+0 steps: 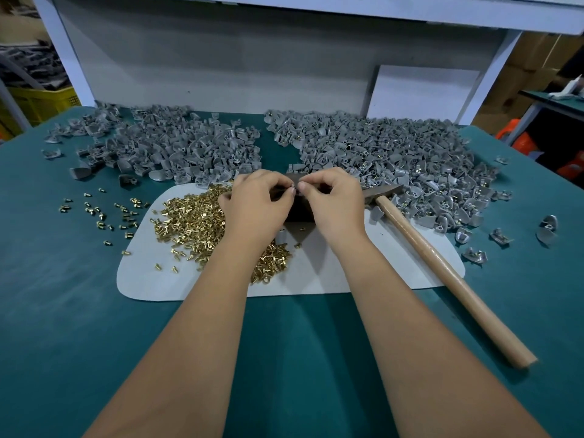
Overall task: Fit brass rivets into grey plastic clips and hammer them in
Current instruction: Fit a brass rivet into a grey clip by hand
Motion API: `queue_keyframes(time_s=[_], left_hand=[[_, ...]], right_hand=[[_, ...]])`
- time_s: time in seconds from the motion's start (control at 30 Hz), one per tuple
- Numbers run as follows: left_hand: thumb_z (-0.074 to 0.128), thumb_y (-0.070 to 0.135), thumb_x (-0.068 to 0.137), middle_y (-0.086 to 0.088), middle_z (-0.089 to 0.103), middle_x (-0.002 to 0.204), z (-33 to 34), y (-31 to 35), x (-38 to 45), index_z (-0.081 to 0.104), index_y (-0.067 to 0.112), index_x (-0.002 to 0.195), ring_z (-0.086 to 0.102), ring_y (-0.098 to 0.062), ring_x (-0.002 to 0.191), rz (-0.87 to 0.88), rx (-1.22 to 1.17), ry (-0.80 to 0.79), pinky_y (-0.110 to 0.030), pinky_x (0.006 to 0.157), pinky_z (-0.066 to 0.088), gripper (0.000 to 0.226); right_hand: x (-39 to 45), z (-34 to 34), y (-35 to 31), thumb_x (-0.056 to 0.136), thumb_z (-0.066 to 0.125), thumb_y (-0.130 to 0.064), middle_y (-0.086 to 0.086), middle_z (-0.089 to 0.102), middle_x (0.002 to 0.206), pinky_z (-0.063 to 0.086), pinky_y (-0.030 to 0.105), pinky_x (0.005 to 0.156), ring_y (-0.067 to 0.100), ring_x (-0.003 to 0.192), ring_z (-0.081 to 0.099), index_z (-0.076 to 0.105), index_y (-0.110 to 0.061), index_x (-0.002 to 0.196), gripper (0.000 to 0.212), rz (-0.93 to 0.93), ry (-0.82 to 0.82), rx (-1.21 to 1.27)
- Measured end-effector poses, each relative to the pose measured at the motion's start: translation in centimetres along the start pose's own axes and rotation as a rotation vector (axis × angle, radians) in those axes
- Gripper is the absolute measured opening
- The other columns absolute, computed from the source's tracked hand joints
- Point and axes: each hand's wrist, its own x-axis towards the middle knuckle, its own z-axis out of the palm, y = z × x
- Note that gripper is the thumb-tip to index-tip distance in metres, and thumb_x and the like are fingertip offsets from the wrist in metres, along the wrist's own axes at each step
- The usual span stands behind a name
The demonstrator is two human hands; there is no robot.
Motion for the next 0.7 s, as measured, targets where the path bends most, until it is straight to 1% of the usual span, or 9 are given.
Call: queue_keyframes(time_s=[0.13,0.3,0.43,0.6,0.7], left_hand=[[0.060,0.041,0.090,0.022,0.053,0.099,-0.02,-0.03,0.02,0.066,0.040,0.090,0.039,-0.014,0.112,-0.001,-0.013,-0.002,-0.035,0.082,0.016,0.006],[0.060,0.041,0.090,0.022,0.053,0.099,0.03,-0.07,0.05,0.066,0.040,0.090,0.040,-0.015,0.114,-0.003,-0.019,-0.005,-0.036,0.082,0.017,0.006],[0.060,0.041,0.090,0.022,0.052,0.098,-0.04,-0.05,0.11,0.063,0.043,0.086,0.039,-0.015,0.113,-0.004,-0.033,-0.006,-0.036,0.082,0.018,0.005],[0.060,0.041,0.090,0.022,0.052,0.099,-0.02,-0.08,0.13,0.066,0.040,0.090,0.039,-0.015,0.113,-0.007,-0.023,-0.012,-0.036,0.083,0.018,0.006],[0.060,0.041,0.090,0.022,0.053,0.100,-0.05,-0.07,0.08,0.067,0.039,0.090,0.039,-0.015,0.114,-0.006,-0.030,-0.010,-0.036,0.084,0.017,0.007]], right_hand=[[-0.02,0.09,-0.09,0.082,0.072,-0.016,-0.005,0.064,0.093,0.041,0.046,0.096,0.019,0.100,0.058,0.073,-0.021,0.083,0.005,0.000,0.007,-0.029],[-0.01,0.03,-0.16,0.083,0.071,-0.019,-0.007,0.062,0.093,0.040,0.045,0.097,0.018,0.101,0.057,0.069,-0.027,0.079,0.009,0.004,0.001,-0.051],[0.14,-0.04,-0.30,0.084,0.069,-0.020,-0.010,0.058,0.091,0.040,0.045,0.097,0.019,0.103,0.055,0.062,-0.031,0.075,0.016,0.007,-0.020,-0.078],[0.38,-0.24,-0.33,0.086,0.067,-0.021,-0.010,0.058,0.093,0.040,0.045,0.098,0.020,0.105,0.054,0.062,-0.031,0.076,0.015,-0.001,-0.067,-0.119],[0.56,-0.57,-0.22,0.088,0.065,-0.019,-0.007,0.060,0.095,0.040,0.046,0.098,0.021,0.106,0.055,0.064,-0.029,0.078,0.014,-0.002,-0.112,-0.104]])
